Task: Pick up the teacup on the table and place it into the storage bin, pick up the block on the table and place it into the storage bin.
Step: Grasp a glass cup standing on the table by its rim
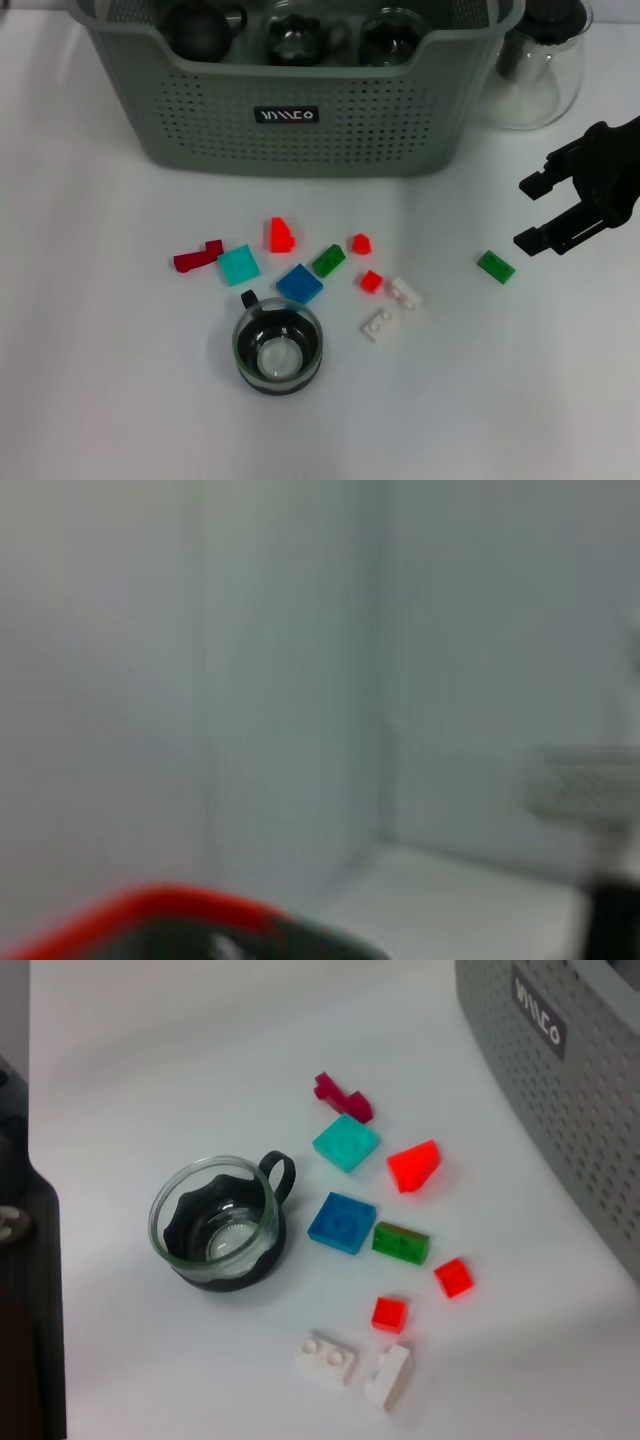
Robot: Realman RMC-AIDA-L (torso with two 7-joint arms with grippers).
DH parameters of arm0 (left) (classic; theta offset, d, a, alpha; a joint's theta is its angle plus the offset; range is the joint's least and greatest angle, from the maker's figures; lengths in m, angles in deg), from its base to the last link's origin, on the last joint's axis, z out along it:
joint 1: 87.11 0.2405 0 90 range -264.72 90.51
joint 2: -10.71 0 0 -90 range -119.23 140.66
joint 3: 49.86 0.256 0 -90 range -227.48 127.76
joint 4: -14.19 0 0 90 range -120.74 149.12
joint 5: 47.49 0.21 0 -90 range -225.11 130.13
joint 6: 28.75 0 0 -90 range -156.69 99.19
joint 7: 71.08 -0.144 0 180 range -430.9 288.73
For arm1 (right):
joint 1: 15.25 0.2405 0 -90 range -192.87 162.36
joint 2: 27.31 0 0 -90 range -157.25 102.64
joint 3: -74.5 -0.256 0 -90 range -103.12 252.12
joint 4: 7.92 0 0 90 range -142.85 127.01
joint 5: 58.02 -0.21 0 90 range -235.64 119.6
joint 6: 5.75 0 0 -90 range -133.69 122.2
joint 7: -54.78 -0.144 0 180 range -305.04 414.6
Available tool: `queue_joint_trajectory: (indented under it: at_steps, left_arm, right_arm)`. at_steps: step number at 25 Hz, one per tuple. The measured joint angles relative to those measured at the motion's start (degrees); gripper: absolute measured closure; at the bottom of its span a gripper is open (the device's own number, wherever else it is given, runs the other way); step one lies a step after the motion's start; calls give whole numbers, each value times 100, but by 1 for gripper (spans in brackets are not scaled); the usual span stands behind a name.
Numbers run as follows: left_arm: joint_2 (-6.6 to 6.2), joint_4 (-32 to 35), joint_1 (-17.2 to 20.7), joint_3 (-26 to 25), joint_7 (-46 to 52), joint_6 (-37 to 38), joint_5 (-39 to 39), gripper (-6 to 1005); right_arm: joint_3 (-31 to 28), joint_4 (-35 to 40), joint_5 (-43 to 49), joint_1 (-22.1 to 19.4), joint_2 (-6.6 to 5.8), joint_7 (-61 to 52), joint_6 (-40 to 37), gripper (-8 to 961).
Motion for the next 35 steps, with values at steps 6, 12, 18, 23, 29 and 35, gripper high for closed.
queue_joint_trajectory:
  at_steps: [6,12,18,23,29,35]
  left_arm:
    - [77,-69,-1,154,-436,1775,103,262]
    - [105,-249,271,1343,-610,1854,1311,263]
    - [121,-600,273,3112,-293,1334,2853,265]
    - [123,-682,257,4216,-34,888,3494,267]
    - [123,-952,198,4912,230,373,3968,269]
    - [133,-1340,76,5217,429,-63,4210,272]
  right_arm:
    - [-152,-6,-9,-37,45,-32,14,127]
    - [-185,-84,-2,-57,82,-34,115,127]
    - [-177,-150,-6,-39,120,-37,204,127]
    - [-186,-152,-26,-6,153,-39,227,127]
    - [-188,-153,-27,12,171,-39,239,128]
    - [-188,-153,-27,-4,175,-39,281,128]
